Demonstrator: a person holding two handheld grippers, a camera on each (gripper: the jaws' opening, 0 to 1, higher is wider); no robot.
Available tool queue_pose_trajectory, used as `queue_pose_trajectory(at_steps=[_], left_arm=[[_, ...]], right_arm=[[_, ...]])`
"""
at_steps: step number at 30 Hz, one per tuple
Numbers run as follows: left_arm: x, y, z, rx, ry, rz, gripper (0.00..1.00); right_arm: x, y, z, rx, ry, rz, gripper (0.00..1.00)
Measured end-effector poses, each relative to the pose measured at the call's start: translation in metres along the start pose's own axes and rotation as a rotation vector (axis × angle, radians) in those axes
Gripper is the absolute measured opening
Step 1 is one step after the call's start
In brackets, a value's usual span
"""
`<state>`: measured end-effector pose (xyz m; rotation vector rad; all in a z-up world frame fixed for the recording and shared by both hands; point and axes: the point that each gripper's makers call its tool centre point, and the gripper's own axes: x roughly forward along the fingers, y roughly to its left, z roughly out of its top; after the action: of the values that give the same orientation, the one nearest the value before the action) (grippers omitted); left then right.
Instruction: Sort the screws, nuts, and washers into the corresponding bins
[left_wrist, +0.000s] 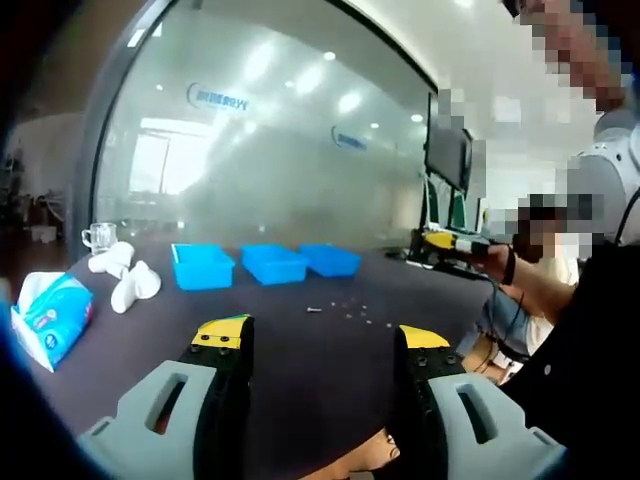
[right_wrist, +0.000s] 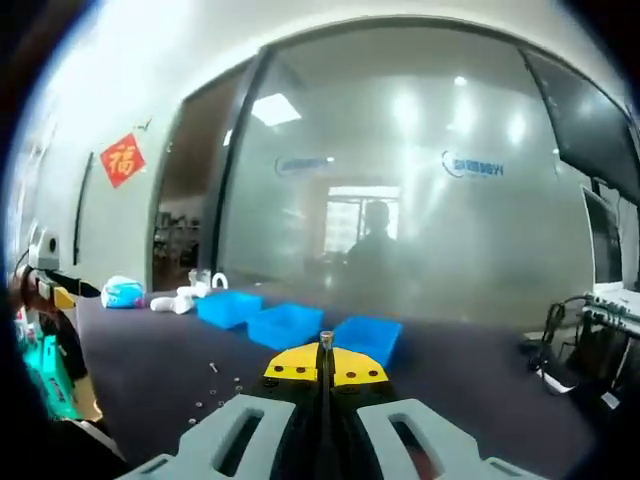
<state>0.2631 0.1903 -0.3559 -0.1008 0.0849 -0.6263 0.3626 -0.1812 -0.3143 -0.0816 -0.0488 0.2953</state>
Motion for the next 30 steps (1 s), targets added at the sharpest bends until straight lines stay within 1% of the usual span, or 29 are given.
queue_pose_trajectory(at_steps=[4,6,10,13,14,17,19,23,25,26,27,30], left_arm=[[-0.001,0.001,0.0,0.001,0.0,0.001,0.55],[-0.001,0.0,0.0,0.0,-0.002,0.001,0.55],[-0.002,-0.002,-0.003,-0.006,0.002,-0.004,0.55],[-0.002,-0.003,-0.004,-0.016,-0.001,0.0,0.55],[-0.003,-0.003,-0.004,-0.02,-0.006,0.001,0.55],[-0.004,-0.003,-0.002,-0.019,-0.013,0.007,0.55],[-0.005,-0.003,-0.001,-0.019,-0.015,0.01,0.55],[-0.008,-0.002,-0.002,-0.018,-0.013,0.021,0.55],[-0.009,-0.002,-0.003,-0.018,-0.012,0.025,0.55],[-0.009,-0.002,-0.003,-0.016,-0.009,0.028,0.55],[-0.01,-0.002,-0.003,-0.013,-0.008,0.03,0.55],[-0.013,-0.001,-0.002,-0.009,-0.007,0.04,0.55]], right_arm=[[0.013,-0.011,0.007,0.002,-0.028,-0.034,0.0],[0.022,-0.013,0.01,0.014,-0.039,-0.033,0.0],[0.048,-0.018,0.016,-0.007,-0.053,-0.041,0.0],[0.074,-0.023,0.017,-0.007,-0.063,-0.034,0.0],[0.086,-0.024,0.015,-0.004,-0.053,-0.028,0.0],[0.114,-0.029,0.011,-0.015,-0.051,-0.027,0.0],[0.13,-0.03,0.006,-0.01,-0.026,-0.019,0.0],[0.162,-0.031,0.002,-0.027,-0.017,-0.021,0.0],[0.176,-0.031,-0.002,-0.033,-0.001,-0.024,0.0],[0.193,-0.035,-0.003,-0.028,0.01,-0.025,0.0],[0.202,-0.036,-0.004,-0.028,0.014,-0.026,0.0],[0.219,-0.037,-0.003,-0.032,0.035,-0.023,0.0]])
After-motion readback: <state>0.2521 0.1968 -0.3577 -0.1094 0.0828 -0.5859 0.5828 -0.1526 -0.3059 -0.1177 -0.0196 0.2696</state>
